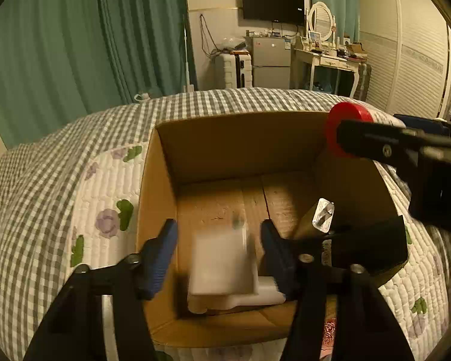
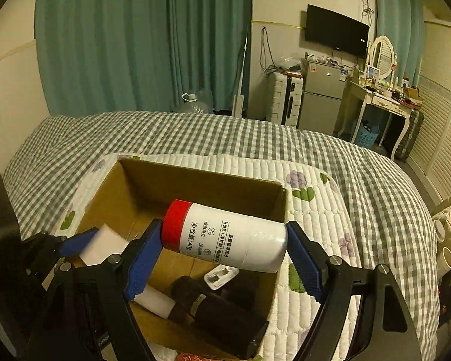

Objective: Organize rigid objects
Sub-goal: 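Place the bottle and white box into the cardboard box, open both grippers, then grasp the blue earbud case with the right gripper while the left grasps the pink card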

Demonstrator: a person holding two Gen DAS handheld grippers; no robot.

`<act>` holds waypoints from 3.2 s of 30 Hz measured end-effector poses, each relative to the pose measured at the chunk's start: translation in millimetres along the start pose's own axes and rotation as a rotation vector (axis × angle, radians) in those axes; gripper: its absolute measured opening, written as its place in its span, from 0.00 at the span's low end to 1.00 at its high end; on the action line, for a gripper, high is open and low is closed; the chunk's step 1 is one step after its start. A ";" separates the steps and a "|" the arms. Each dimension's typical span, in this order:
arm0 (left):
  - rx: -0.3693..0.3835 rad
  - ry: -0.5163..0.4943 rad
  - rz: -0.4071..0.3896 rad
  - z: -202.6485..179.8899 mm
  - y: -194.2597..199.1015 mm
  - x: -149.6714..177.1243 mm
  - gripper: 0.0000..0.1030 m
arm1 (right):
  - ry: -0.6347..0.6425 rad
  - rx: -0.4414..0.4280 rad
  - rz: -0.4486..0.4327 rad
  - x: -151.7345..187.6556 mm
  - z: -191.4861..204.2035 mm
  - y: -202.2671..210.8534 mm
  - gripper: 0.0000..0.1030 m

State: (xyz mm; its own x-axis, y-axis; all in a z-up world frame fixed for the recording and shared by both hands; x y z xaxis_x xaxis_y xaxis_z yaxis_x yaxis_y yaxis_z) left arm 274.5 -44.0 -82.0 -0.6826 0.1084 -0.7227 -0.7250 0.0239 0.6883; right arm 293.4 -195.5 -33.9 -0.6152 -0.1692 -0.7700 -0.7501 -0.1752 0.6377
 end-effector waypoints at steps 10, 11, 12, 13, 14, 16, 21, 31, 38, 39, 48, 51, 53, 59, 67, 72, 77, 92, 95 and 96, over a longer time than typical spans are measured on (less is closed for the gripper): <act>-0.008 0.080 -0.041 23.0 21.2 -8.1 0.68 | 0.034 -0.013 0.005 -9.2 4.8 -12.0 0.78; -0.012 0.080 -0.044 24.5 22.2 -7.9 0.68 | 0.035 -0.011 0.005 -10.2 5.6 -15.1 0.78; -0.020 0.082 -0.046 25.5 22.7 -7.8 0.68 | 0.037 -0.007 0.006 -10.9 6.7 -18.0 0.78; -0.032 0.087 -0.047 27.2 23.0 -7.5 0.68 | 0.034 -0.012 0.006 -11.4 7.2 -20.5 0.78; -0.034 0.091 -0.046 27.8 23.0 -7.7 0.68 | 0.027 -0.023 0.010 -11.9 7.7 -24.1 0.78; -0.029 0.099 -0.042 28.8 23.9 -7.9 0.68 | 0.011 -0.026 0.010 -13.3 7.0 -26.6 0.78; -0.029 0.082 -0.058 29.3 44.7 -9.4 0.68 | -0.028 0.010 -0.033 -27.4 0.6 1.2 0.87; -0.030 0.086 -0.134 37.6 135.4 0.4 0.96 | 0.050 0.114 -0.123 -19.3 0.6 126.1 0.92; -0.075 0.101 -0.137 40.9 164.2 31.6 1.00 | 0.084 0.128 -0.092 30.6 19.6 154.8 1.00; -0.062 0.115 -0.128 42.6 163.3 39.1 1.00 | 0.074 0.117 -0.081 40.8 22.6 152.2 1.00; -0.049 0.167 -0.040 55.4 121.5 105.1 1.00 | 0.059 0.066 0.115 146.0 53.3 70.9 1.00; -0.055 0.176 0.005 60.9 99.9 125.0 1.00 | 0.054 0.052 0.211 178.1 58.0 37.1 1.00; -0.054 0.182 0.029 63.0 89.0 135.6 1.00 | 0.047 0.052 0.251 194.2 56.0 19.7 1.00; -0.058 0.181 0.071 61.3 70.0 151.7 1.00 | 0.038 0.041 0.324 218.7 54.4 -9.7 0.97; -0.060 0.167 0.082 45.0 71.8 146.5 1.00 | 0.085 0.044 0.276 198.9 55.3 15.3 0.54; -0.045 0.179 0.078 22.2 76.3 135.7 1.00 | 0.003 0.054 0.218 172.5 17.5 51.2 0.54; -0.007 0.195 0.088 -16.2 70.1 129.1 1.00 | -0.083 0.088 0.200 165.9 -26.8 69.5 0.54; 0.050 0.196 0.201 -95.9 -6.4 129.6 1.00 | -0.123 0.108 0.240 182.7 -88.2 25.2 0.53; 0.030 0.187 0.199 -99.3 -15.8 131.8 0.99 | -0.138 0.105 0.242 186.0 -92.9 20.2 0.53; 0.026 0.188 0.198 -99.1 -18.0 132.2 0.96 | -0.140 0.102 0.243 187.4 -92.8 18.0 0.53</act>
State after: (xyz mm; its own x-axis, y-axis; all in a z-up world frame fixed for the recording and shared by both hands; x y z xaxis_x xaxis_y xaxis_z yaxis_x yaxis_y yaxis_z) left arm 188.2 -128.5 -196.1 -0.8178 -0.0726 -0.5709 -0.5746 0.0462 0.8171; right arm 187.1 -320.4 -165.0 -0.8022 -0.0572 -0.5943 -0.5925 -0.0469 0.8042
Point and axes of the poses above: each gripper's, at about its wrist camera, not at the fingertips, and y roughly against the way its jaws point, z to its left, x to its underside, the point moved 1 cm from there along -y, roughly the way its jaws point, and after that the axes turned 2 degrees about y, right-handed, at the moved point
